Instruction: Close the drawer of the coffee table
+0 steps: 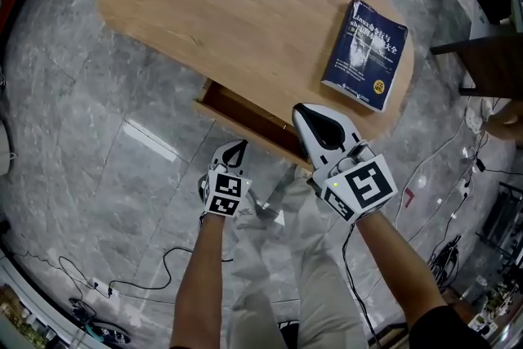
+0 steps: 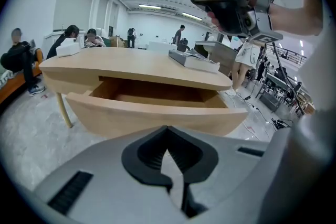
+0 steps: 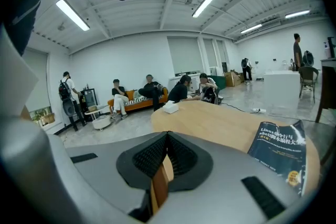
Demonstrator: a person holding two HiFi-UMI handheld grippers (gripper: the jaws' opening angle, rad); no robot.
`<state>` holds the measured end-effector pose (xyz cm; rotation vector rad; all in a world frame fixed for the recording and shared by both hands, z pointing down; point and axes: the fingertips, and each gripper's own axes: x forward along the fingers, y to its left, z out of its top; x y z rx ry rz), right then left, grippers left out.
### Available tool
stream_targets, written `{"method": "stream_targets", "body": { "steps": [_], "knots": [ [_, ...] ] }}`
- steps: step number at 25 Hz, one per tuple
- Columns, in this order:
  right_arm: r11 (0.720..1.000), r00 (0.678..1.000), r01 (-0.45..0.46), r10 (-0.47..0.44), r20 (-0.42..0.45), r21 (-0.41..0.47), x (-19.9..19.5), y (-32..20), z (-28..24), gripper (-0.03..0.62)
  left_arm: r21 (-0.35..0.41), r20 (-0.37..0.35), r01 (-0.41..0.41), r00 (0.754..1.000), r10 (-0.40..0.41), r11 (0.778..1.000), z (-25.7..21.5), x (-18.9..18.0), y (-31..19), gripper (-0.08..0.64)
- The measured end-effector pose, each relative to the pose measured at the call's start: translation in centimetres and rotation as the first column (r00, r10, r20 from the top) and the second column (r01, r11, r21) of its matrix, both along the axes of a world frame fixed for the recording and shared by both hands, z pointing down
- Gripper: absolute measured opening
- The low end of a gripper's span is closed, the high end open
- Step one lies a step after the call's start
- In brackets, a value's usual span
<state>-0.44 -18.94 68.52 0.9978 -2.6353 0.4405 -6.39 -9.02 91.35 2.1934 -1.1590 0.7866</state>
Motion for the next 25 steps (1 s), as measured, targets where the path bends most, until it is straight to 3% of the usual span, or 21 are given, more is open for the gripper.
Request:
{"method": "stream_targets", "body": {
  "steps": [12,18,25],
  "knots": [
    [1.000,1.000,0.012,-0.012,-0.003,-0.002,0.7,0.0,0.0,0.011,-0.037,0.006,0.044,0.999,-0.044,0.998,-0.3,0.3,-1.0,-0.002],
    [1.000,1.000,0.003,-0.003,-0.006,-0.013,1.4,-0.2,0.2,0.012,-0.072,0.047,0.013,0.999,-0.009,0.997,-0.5,0.2,-0.9,-0.002],
    [1.000,1.000,-0.009,0.009,-0.008,-0.024,2.1,-1.0,0.4,0.012,-0.082,0.034,0.026,0.999,-0.023,0.996,-0.7,0.2,-1.2,-0.002]
  ]
}}
